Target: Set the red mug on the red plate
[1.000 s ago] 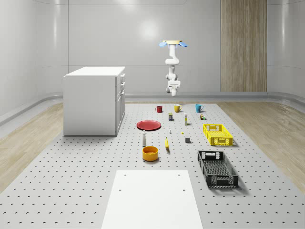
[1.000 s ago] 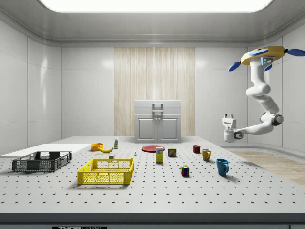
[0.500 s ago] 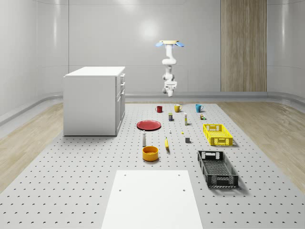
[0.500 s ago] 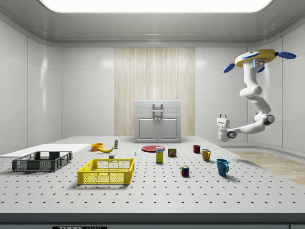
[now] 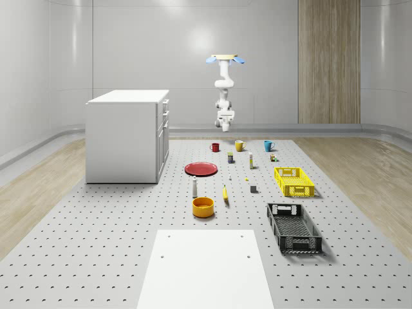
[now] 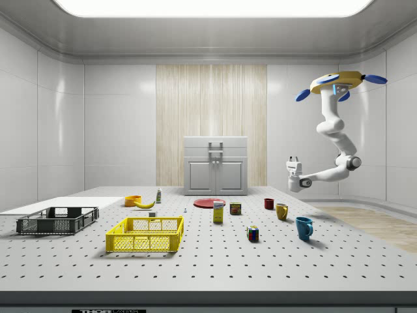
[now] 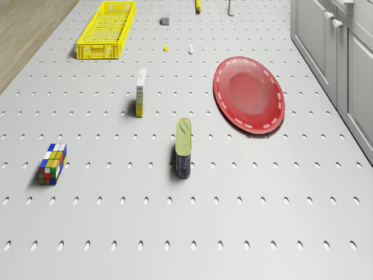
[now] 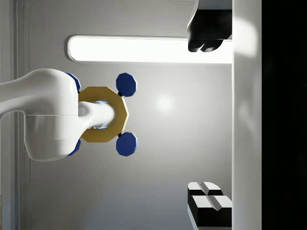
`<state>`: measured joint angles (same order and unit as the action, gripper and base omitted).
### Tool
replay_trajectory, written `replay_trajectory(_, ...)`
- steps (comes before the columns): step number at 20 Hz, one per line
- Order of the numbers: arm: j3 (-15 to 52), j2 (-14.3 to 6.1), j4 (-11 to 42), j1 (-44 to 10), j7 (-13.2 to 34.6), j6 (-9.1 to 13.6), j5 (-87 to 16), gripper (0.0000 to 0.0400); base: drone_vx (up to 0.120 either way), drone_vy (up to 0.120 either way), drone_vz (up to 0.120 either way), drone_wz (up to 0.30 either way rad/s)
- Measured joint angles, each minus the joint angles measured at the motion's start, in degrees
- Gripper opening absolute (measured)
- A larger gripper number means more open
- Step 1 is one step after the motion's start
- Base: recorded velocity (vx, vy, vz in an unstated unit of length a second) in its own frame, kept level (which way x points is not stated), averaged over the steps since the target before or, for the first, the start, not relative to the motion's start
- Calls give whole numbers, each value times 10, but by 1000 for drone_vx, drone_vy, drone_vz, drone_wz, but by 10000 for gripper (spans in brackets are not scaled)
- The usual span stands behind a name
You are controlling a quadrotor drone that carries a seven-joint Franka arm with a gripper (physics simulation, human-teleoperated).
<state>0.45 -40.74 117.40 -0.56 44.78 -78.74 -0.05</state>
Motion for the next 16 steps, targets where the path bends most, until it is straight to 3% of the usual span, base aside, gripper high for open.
replay_trajectory(11,10,-3,3,-3,2,-5,-13,400,120,-120,0,0)
replay_trajectory(16,25,-5,6,-8,4,-7,-34,400,0,-8,0,0)
